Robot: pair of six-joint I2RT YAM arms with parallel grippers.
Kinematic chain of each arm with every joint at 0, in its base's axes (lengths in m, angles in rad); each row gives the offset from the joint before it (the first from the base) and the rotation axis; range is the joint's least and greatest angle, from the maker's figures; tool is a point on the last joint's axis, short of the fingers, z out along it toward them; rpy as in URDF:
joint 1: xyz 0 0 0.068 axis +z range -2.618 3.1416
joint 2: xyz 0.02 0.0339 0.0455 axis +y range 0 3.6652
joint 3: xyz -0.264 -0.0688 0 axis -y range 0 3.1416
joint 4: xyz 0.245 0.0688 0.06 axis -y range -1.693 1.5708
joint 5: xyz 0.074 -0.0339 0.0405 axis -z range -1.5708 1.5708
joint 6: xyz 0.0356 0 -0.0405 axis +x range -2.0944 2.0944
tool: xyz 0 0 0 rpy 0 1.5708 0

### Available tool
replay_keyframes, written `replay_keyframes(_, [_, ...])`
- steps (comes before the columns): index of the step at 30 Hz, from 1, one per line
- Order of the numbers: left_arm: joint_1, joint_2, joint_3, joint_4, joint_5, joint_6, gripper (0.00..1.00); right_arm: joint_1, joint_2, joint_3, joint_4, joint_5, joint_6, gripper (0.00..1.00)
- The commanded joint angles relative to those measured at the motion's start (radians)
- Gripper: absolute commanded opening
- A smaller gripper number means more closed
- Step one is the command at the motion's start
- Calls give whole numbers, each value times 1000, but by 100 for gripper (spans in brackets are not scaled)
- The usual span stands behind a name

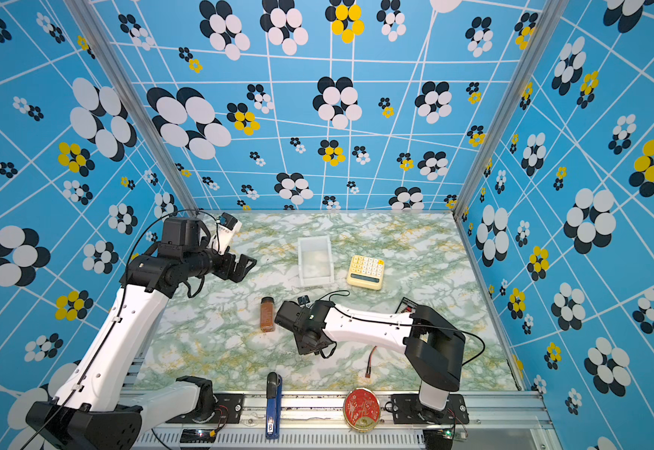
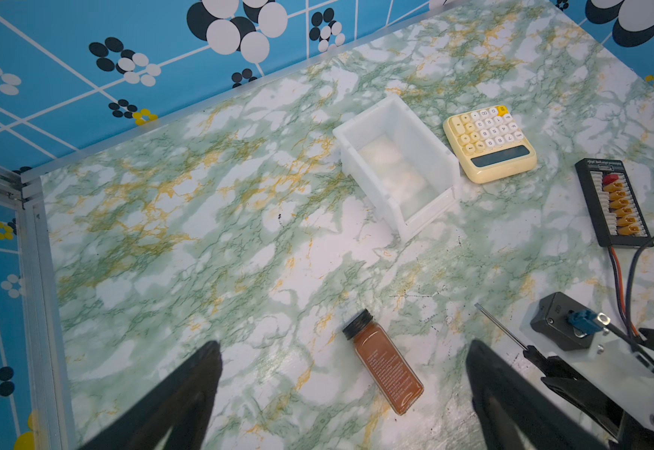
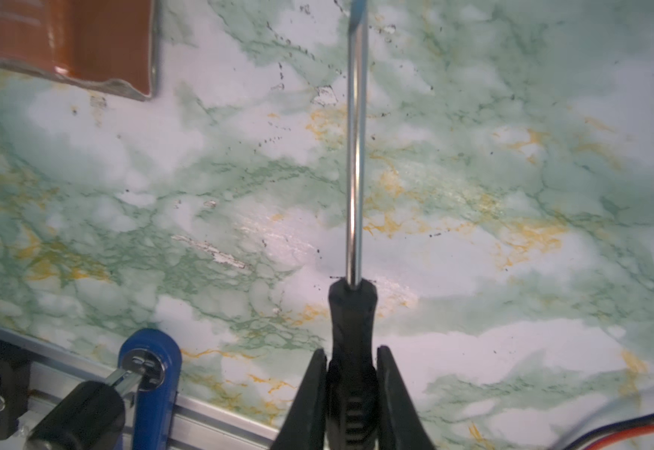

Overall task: Put the screwdriver in the bin
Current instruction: 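Lift the screwdriver with the right gripper and carry it over the white bin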

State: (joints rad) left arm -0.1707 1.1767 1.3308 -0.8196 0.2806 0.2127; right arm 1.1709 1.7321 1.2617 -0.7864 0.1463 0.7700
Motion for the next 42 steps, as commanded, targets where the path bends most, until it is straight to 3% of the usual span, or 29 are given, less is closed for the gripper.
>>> replay_keyframes(1, [-5,-18,-10,-39,-9,32,99,-28,-47,47,-71,26,-54,12])
replay_keyframes(15, [-4,-45,-22,-59,-8,71,99,-250,-57,235,-98,-47,-238,11])
replay_keyframes(27, [10,-34,7,-69,0,59,99,-430,179,484,-63,-96,-389,12])
replay_keyframes(42, [20,-10,14,-66,30,39,99,-475,530,837,-155,-62,-535,11])
